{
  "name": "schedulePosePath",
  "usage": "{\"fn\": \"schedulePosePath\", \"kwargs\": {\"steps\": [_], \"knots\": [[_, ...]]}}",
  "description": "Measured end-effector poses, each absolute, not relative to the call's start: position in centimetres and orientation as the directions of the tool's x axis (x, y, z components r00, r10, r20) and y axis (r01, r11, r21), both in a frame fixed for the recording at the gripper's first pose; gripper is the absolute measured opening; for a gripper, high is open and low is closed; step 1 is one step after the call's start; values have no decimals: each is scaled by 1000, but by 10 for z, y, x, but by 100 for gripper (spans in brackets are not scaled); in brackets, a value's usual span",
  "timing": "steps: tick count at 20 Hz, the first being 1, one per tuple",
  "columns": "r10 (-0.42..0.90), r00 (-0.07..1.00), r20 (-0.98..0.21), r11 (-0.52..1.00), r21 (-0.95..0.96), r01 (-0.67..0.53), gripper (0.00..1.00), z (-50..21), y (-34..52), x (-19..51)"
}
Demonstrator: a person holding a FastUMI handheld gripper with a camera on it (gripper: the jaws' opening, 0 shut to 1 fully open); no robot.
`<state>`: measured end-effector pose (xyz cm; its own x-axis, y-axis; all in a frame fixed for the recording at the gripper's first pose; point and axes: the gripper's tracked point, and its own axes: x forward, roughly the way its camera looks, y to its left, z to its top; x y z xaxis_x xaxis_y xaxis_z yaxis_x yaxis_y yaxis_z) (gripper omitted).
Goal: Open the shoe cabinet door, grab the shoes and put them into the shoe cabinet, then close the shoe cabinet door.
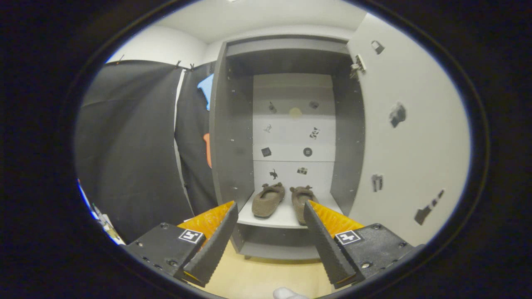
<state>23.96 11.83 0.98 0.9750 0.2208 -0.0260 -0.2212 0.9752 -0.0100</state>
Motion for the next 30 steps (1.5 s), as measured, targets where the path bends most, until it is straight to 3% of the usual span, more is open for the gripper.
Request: {"fn": "schedulePosePath", "kwargs": {"steps": [14,24,30], "knots": [[91,996,-5,994,69,-91,100,1,-5,60],[-97,995,9,988,123,95,100,-1,-154,52],[-29,999,-17,993,113,31,99,3,-190,91]]}}
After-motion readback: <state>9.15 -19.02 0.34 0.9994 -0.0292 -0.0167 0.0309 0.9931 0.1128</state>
